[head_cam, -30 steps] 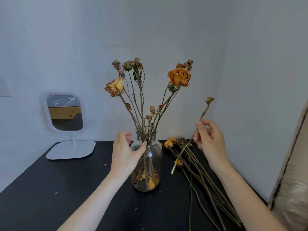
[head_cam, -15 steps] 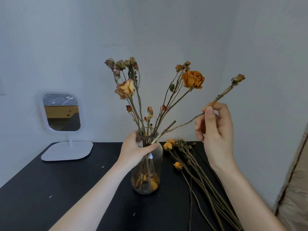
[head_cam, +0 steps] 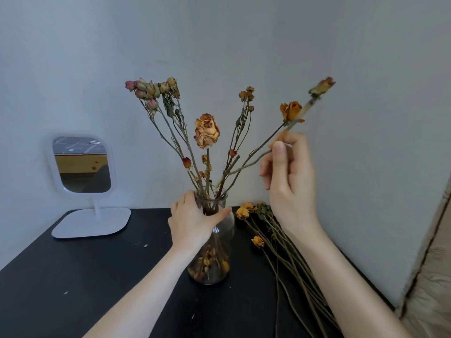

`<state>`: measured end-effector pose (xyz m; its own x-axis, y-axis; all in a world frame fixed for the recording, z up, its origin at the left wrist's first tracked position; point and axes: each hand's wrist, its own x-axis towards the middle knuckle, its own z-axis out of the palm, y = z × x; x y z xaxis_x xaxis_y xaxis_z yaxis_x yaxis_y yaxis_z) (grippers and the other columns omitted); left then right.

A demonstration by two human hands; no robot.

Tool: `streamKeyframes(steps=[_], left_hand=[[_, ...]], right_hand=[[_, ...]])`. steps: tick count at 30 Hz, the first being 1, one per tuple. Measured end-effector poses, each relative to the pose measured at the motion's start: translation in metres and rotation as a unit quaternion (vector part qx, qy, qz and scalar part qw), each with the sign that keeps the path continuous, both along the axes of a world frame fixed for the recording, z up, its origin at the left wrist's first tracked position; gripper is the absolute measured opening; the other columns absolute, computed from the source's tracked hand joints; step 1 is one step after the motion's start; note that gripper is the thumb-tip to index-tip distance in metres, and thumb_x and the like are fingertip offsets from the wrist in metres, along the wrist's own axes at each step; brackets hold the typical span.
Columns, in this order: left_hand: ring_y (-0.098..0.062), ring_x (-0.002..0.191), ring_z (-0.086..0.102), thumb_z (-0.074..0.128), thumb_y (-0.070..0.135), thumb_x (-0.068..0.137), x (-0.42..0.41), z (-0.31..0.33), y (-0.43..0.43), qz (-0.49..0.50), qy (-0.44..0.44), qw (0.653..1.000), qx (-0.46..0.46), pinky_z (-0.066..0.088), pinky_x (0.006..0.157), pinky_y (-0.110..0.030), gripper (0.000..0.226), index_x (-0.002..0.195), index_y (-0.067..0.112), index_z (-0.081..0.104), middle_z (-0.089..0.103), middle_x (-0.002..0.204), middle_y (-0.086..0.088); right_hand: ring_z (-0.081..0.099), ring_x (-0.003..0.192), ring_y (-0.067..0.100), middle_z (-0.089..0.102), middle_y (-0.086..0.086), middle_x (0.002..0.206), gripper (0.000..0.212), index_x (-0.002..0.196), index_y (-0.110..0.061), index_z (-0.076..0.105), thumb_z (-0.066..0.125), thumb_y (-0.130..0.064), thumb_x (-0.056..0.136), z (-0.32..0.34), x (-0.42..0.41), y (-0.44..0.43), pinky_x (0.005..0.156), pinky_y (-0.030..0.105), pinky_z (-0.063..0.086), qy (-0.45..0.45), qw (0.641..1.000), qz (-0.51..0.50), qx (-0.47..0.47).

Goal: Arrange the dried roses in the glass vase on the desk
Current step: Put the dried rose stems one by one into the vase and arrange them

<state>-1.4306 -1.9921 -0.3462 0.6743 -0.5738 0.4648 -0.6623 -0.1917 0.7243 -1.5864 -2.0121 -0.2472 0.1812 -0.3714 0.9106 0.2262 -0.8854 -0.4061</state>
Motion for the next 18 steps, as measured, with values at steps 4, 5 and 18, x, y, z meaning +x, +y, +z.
streamKeyframes(steps=[4, 5, 18], left_hand=[[-0.020, 0.106, 0.045, 0.068, 0.069, 0.059, -0.001, -0.001, 0.001, 0.003, -0.004, 1.000, -0.001, 0.046, 0.085, -0.044, 0.064, 0.099, 0.021, 0.052, 0.053, 0.101, 0.006], [-0.020, 0.106, 0.045, 0.067, 0.069, 0.059, -0.001, -0.001, 0.002, 0.004, -0.006, 1.000, -0.001, 0.046, 0.085, -0.044, 0.064, 0.099, 0.021, 0.052, 0.054, 0.101, 0.005], [-0.019, 0.104, 0.045, 0.063, 0.069, 0.058, -0.001, -0.001, 0.004, -0.008, 0.002, 1.000, 0.002, 0.046, 0.083, -0.043, 0.062, 0.097, 0.022, 0.052, 0.052, 0.098, 0.007]], right_hand=[[0.047, 0.052, 0.004, 0.048, -0.009, 0.062, 0.016, 0.091, -0.029, 0.040, 0.032, -0.018, 0.100, -0.011, 0.018, -0.007, 0.049, 0.014, 0.037, 0.070, 0.997, -0.027, 0.002], [0.048, 0.053, 0.005, 0.049, -0.008, 0.063, 0.013, 0.094, -0.025, 0.042, 0.032, -0.018, 0.100, -0.014, 0.022, -0.009, 0.049, 0.014, 0.038, 0.089, 0.995, -0.033, 0.003], [0.054, 0.057, -0.001, 0.054, -0.011, 0.065, 0.006, 0.098, -0.022, 0.046, 0.040, -0.022, 0.098, -0.037, 0.038, -0.021, 0.053, 0.013, 0.044, 0.225, 0.971, -0.061, 0.048]])
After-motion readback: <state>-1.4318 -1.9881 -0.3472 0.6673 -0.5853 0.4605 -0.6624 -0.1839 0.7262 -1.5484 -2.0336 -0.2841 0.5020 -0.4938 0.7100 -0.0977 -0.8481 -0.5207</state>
